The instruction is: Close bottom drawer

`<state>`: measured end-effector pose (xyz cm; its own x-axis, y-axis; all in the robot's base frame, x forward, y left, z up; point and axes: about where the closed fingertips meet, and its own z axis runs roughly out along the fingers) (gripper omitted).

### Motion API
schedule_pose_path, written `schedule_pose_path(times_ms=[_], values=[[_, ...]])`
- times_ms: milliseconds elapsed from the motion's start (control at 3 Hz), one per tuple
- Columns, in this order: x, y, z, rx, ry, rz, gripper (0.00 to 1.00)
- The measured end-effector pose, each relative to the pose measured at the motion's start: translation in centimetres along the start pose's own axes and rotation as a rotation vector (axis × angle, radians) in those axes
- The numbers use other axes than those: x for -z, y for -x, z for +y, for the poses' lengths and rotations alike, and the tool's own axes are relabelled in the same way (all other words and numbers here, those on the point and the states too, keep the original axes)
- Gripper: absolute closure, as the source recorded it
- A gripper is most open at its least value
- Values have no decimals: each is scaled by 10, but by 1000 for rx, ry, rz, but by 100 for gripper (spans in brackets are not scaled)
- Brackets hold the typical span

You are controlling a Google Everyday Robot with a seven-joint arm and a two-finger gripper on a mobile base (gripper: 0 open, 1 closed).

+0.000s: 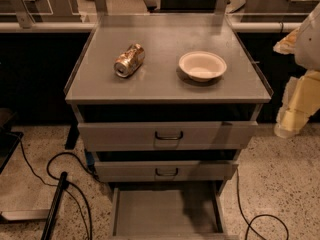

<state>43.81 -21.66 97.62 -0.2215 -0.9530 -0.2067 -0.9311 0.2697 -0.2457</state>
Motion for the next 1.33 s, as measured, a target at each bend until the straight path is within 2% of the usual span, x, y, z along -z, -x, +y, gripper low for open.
schedule_pose_path(times_ms=[333,667,1333], values=[[0,0,0,0,0,0,0],[0,0,0,0,0,0,18],[0,0,0,0,0,0,65]])
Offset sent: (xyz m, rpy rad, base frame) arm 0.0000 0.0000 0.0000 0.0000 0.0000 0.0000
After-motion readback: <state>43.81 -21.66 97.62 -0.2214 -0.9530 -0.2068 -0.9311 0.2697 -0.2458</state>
